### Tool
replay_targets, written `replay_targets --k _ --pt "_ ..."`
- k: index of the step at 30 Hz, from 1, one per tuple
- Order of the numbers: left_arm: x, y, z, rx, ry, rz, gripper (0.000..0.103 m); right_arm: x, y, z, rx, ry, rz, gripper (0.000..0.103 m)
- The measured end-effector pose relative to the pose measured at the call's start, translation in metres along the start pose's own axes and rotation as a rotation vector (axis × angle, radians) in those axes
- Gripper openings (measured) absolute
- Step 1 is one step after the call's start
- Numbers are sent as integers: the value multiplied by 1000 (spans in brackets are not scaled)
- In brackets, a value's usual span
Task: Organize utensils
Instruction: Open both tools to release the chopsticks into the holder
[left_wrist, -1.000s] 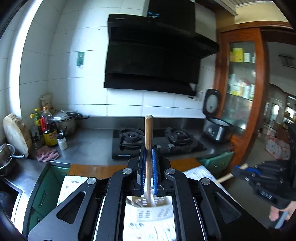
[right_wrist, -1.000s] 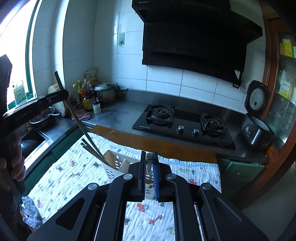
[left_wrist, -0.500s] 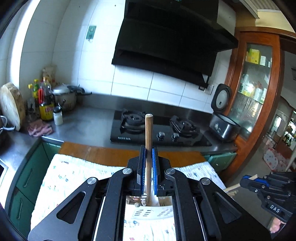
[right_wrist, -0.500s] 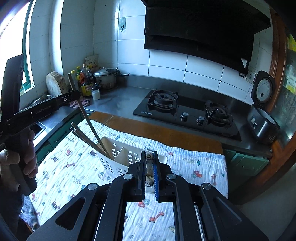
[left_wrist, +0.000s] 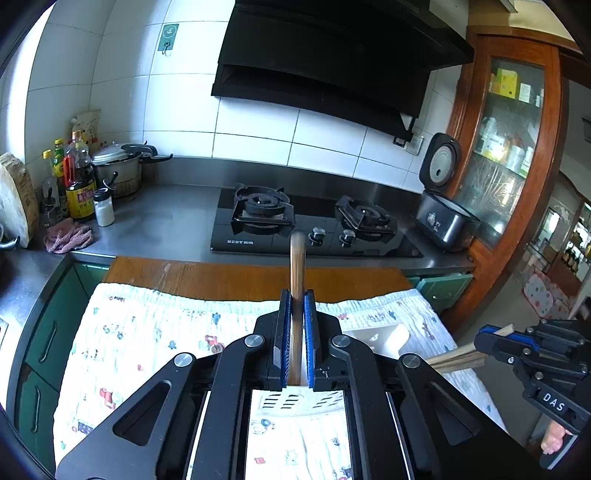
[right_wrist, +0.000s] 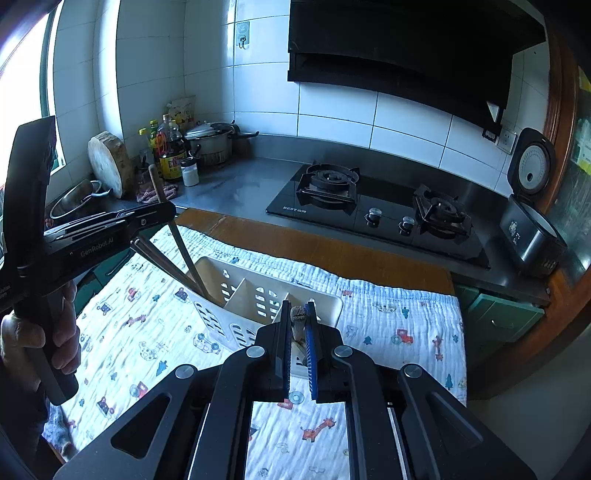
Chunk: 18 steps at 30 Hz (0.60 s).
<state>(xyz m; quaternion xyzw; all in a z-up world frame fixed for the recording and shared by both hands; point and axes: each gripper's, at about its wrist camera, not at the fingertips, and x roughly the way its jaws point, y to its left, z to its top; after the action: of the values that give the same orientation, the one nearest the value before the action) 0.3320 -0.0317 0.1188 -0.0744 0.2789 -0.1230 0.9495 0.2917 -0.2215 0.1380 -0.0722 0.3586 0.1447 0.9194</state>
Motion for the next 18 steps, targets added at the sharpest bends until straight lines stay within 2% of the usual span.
replay_targets --k 16,18 --pt "-9 -10 -2 25 8 3 8 -10 0 3 -6 -20 -17 9" --pt "-13 -13 -1 30 2 0 10 -15 1 3 -6 -29 -19 15"
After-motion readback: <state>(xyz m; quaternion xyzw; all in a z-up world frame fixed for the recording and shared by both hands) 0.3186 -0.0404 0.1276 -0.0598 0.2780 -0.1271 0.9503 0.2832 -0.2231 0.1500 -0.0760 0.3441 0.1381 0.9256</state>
